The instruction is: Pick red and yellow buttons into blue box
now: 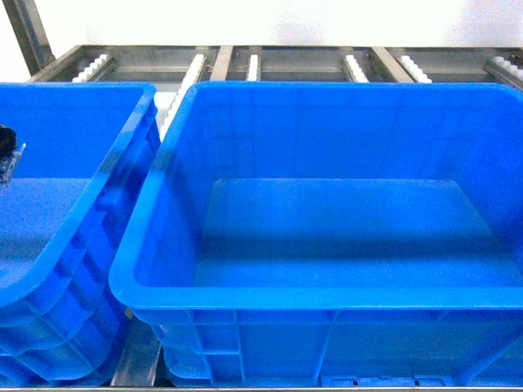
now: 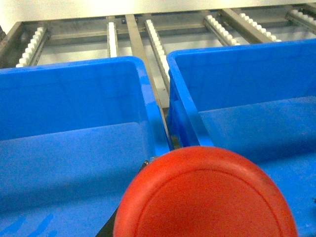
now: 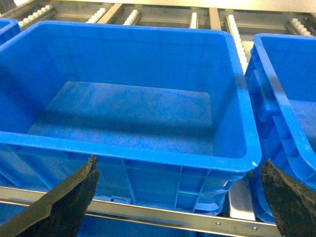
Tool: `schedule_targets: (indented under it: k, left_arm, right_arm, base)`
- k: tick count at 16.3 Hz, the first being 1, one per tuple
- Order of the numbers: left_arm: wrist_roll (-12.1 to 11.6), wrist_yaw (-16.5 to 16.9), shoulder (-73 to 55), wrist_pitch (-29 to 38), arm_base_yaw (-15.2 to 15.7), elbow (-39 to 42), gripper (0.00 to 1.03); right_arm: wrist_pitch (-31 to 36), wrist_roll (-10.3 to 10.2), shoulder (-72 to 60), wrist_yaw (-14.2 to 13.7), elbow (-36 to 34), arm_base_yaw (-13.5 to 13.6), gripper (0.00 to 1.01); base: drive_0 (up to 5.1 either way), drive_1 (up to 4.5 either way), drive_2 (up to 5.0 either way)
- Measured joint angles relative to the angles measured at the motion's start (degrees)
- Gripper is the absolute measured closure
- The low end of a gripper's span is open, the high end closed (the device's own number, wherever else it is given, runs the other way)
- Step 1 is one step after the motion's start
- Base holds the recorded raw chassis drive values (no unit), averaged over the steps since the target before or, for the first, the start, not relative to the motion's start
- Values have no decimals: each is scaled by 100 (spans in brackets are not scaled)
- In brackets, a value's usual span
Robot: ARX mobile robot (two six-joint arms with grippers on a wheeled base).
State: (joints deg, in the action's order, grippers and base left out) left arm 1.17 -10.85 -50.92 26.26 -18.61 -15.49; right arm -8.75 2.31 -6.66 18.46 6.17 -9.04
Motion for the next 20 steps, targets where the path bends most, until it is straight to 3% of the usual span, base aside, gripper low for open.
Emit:
schedule_targets:
  k: [2, 3, 5, 6, 9, 10, 11, 13, 14, 18, 19, 20]
  left_arm:
    - [-164, 365, -415, 555, 238, -79, 79]
    - [-369, 822, -1025, 925, 553, -358, 79]
    - [-901, 1978, -2310, 938, 874, -1427, 79]
    - [-1132, 2413, -2802, 890, 844, -1893, 79]
    - [-1370, 2691, -3241, 557, 702, -2435, 79]
    - [-1541, 2852, -3515, 411, 590, -2767, 79]
    - [-1906, 3067, -4039, -94, 251, -3512, 79]
    - [-2643, 3029, -5090, -1235, -570, -4815, 79]
    - [-2835, 2876, -5598, -1692, -874, -5239, 79]
    - [-3099, 2317, -6526, -2323, -1086, -5834, 79]
    - [-3091, 2240, -6658, -2341, -1086, -5895, 79]
    - [-3008, 2258, -6719, -2396, -1086, -5954, 72]
  right_arm:
    - [0, 0, 0, -2, 0, -2, 3]
    - [0, 0, 0, -2, 0, -2, 3]
    - [0, 0, 0, -2, 0, -2, 3]
    - [0, 0, 0, -2, 0, -2, 3]
    - [0, 0, 0, -2, 0, -2, 3]
    - [0, 0, 0, -2, 0, -2, 3]
    - [0, 0, 0, -2, 0, -2, 3]
    - [0, 0, 0, -2, 0, -2, 3]
    - [0, 2, 0, -2, 0, -2, 3]
    - [0, 2, 0, -2, 0, -2, 3]
    - [0, 2, 0, -2, 0, -2, 3]
    - [0, 2, 0, -2, 0, -2, 3]
  base:
    - [0, 0, 0]
    - [0, 0, 0]
    - [0, 0, 0]
    - [0, 0, 0]
    - [0, 0, 0]
    - [0, 0, 0]
    - [0, 0, 0]
    - [0, 0, 0]
    - [0, 0, 0]
    - [0, 0, 0]
    - [0, 0, 0]
    - [0, 0, 0]
